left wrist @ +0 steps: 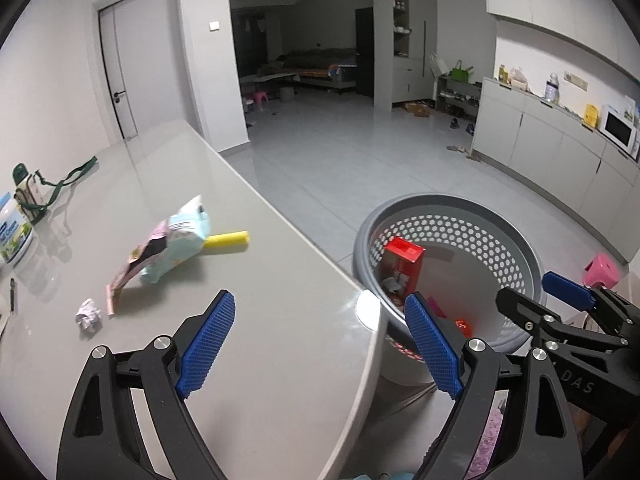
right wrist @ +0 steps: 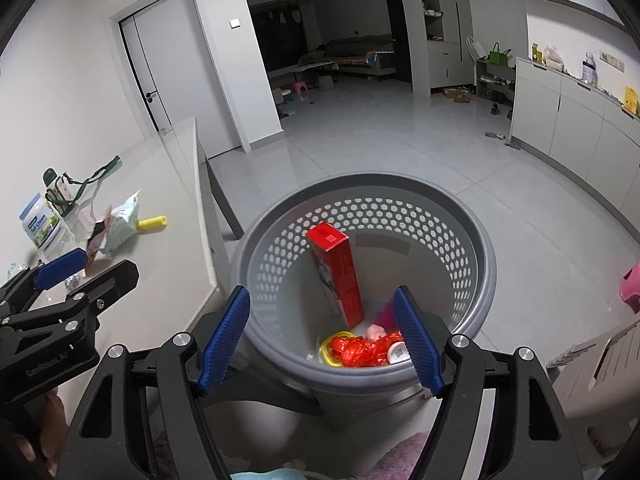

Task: Collect trash
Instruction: 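Move both open tools back from the basket toward the table items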

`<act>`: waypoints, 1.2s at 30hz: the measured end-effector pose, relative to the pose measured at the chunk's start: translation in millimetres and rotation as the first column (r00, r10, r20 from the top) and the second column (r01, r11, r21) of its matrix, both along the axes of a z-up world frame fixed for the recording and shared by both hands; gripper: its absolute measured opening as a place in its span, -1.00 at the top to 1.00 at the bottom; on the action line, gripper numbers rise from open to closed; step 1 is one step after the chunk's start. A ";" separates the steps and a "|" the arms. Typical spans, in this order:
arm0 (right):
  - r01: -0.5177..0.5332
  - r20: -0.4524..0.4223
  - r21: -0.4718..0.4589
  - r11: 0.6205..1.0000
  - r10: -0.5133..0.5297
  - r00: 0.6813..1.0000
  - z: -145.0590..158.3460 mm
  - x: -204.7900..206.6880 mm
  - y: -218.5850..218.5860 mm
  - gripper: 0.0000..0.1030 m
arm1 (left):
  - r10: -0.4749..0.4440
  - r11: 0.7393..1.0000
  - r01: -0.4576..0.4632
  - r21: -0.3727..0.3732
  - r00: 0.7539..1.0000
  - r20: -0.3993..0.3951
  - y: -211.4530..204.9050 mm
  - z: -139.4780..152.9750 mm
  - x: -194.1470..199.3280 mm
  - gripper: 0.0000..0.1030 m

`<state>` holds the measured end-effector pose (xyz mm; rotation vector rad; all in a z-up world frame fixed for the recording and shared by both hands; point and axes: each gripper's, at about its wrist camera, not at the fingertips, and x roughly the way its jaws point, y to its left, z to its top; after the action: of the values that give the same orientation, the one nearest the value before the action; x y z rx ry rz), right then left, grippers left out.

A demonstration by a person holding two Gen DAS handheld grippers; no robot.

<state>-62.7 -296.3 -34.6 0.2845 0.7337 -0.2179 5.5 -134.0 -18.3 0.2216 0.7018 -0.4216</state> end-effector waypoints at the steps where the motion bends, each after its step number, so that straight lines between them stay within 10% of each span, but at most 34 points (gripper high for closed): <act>1: -0.001 0.004 -0.001 1.000 0.001 1.000 0.7 -0.8 1.5 -0.38 | 0.010 1.000 -0.010 -0.001 1.000 0.007 4.0 0.9 -1.1 -0.69; 36: -0.163 0.041 -0.079 0.983 0.166 0.985 25.8 10.1 117.7 -0.48 | 0.242 0.969 -0.238 -0.068 0.967 0.074 137.4 17.6 -18.4 -0.80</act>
<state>-52.6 -178.6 -8.8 0.1553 0.6966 -0.0815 -12.9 3.4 -0.7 0.0959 0.6263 -0.1998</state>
